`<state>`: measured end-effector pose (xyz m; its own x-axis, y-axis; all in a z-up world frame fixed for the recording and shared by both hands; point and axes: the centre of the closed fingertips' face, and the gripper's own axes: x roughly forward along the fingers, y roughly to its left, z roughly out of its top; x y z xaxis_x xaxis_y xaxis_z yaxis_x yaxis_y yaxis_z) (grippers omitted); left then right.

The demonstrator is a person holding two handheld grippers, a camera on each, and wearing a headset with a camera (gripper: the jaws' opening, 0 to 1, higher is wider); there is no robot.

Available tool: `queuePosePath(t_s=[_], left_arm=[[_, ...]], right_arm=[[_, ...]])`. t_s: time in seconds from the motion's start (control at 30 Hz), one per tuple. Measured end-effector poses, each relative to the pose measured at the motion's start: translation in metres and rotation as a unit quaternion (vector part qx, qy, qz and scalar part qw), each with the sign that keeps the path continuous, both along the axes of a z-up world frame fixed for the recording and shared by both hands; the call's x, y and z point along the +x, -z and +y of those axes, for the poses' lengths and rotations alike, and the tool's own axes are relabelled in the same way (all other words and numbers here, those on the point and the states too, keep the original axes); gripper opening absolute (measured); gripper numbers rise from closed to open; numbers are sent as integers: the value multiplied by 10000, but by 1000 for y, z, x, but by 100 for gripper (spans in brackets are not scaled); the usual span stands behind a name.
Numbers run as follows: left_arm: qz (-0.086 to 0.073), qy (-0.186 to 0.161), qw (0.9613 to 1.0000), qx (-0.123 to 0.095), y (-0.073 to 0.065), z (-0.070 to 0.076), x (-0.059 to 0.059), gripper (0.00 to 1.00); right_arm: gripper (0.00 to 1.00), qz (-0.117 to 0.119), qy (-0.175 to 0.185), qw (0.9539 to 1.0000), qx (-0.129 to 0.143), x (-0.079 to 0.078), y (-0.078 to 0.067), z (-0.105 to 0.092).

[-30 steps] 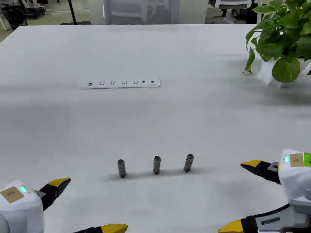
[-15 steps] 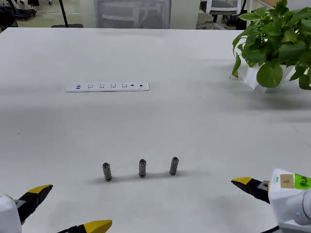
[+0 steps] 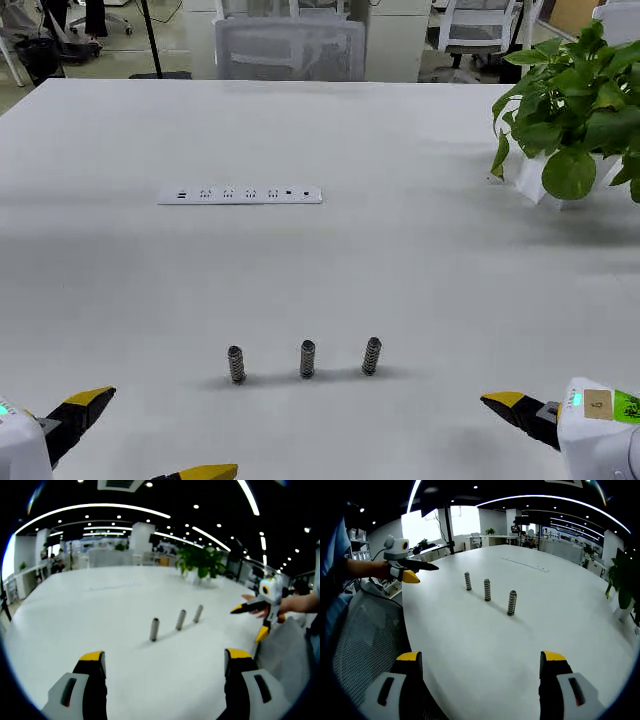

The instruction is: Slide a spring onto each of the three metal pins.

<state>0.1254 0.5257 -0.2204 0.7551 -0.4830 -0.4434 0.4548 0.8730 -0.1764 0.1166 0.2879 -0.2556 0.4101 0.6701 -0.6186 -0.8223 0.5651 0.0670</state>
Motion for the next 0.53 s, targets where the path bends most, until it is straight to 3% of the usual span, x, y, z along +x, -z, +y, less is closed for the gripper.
queuePosePath(t_s=[0.27, 0.4, 0.53], left_arm=[[48, -13, 10000, -63, 2, -3, -7, 100], [100, -134, 9996, -228, 6, -3, -9, 100], [90, -126, 9996, -222, 7, -4, -11, 100]], right_arm=[[98, -106, 184, 9998, 58, 1, -4, -6], [98, -170, 120, 9998, 54, -6, -8, -5], [98, -211, 67, 9998, 5, -12, -10, -6]])
